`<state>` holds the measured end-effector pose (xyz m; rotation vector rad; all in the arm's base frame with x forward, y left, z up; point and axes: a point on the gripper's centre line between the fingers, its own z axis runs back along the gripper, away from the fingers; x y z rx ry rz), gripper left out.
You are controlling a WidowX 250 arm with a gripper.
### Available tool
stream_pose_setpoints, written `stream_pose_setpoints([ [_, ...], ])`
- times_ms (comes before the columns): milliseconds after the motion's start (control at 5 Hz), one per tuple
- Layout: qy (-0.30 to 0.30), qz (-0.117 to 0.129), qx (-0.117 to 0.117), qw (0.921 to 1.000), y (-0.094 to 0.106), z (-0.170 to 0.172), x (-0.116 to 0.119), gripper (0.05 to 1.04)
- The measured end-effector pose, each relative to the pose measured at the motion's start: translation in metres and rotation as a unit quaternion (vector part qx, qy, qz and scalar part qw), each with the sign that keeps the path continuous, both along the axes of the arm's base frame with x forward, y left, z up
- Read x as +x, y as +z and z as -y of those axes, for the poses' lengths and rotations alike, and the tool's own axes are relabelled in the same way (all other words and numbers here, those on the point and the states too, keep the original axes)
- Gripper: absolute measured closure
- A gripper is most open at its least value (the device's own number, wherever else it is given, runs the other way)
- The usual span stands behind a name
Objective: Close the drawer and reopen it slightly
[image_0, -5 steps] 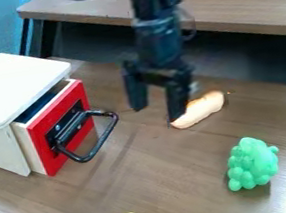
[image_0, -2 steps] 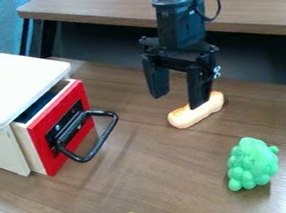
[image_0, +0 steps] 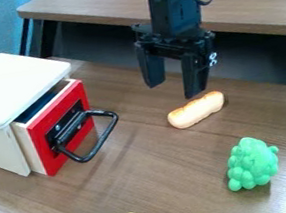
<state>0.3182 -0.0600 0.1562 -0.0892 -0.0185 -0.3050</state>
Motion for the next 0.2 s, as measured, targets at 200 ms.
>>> stream_pose_setpoints([
  [200, -0.003, 0.008, 0.001, 1.0, 0.0014, -0.0006, -0.0024, 0.085],
])
